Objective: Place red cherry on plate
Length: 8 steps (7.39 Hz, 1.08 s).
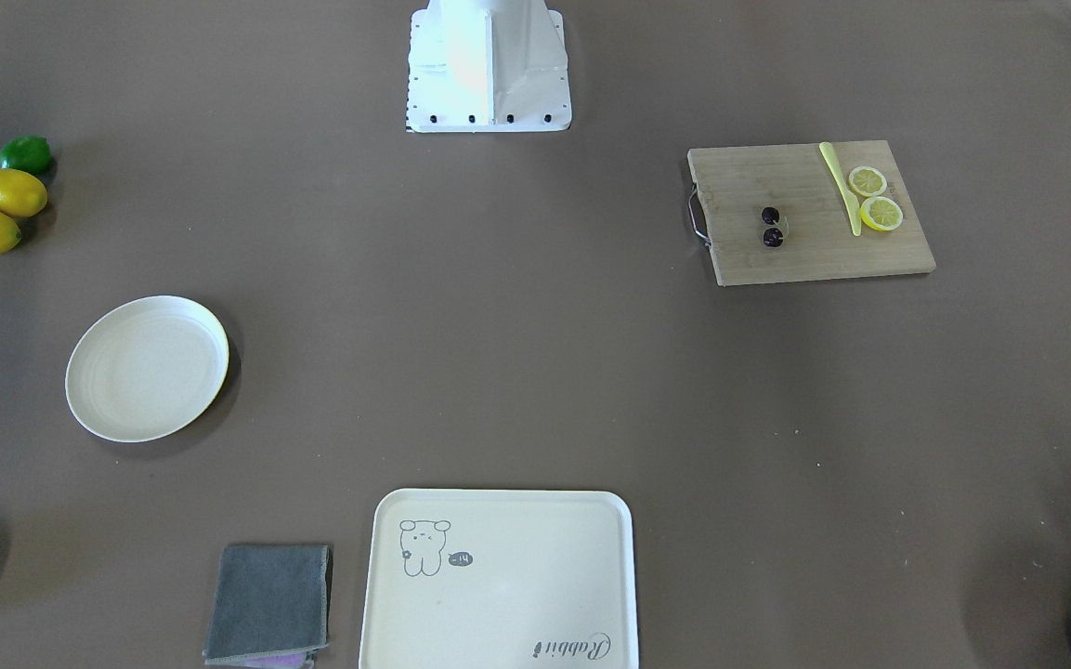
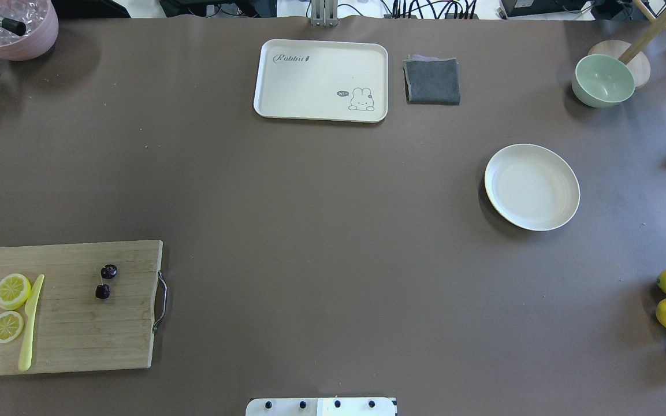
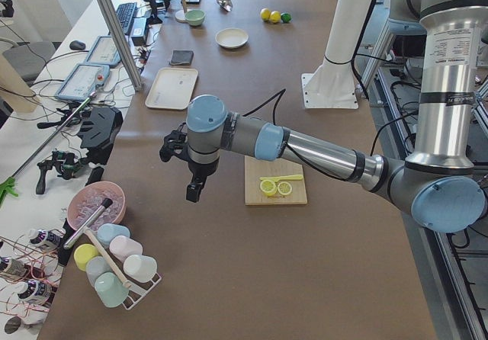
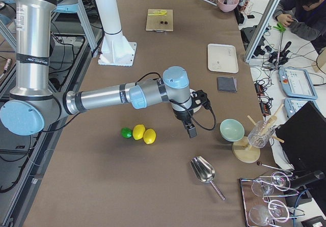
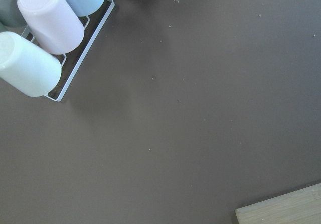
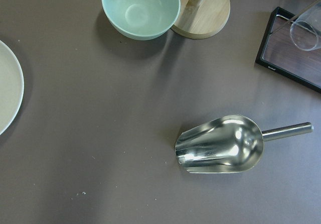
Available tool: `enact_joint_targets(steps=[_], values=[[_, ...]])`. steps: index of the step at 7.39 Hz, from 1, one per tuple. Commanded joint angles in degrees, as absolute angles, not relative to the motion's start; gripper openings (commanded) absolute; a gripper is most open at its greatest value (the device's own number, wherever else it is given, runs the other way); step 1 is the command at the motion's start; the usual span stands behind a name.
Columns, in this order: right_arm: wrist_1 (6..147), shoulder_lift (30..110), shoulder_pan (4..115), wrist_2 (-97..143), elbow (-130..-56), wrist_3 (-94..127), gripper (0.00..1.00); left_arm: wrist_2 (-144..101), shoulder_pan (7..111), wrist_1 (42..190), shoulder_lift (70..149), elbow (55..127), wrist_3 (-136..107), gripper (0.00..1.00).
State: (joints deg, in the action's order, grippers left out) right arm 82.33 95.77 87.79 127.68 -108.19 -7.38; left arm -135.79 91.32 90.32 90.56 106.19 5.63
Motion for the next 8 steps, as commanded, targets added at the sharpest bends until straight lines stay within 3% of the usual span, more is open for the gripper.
enact_joint_targets(steps=[1, 4, 8], values=[[81.7, 94.0, 87.8, 129.4, -108.3, -5.8, 1.0, -136.1, 92.0, 96.5, 91.2, 104.9, 5.7, 0.98], [79.3, 90.5, 77.0, 129.4, -107.0, 17.0, 1.0, -137.5, 92.0, 97.6, 91.0, 105.1, 5.5, 0.98], [61.5, 87.8, 58.4, 121.2, -99.8, 47.8, 0.95, -137.5, 92.2, 100.3, 88.9, 105.9, 5.5, 0.98]])
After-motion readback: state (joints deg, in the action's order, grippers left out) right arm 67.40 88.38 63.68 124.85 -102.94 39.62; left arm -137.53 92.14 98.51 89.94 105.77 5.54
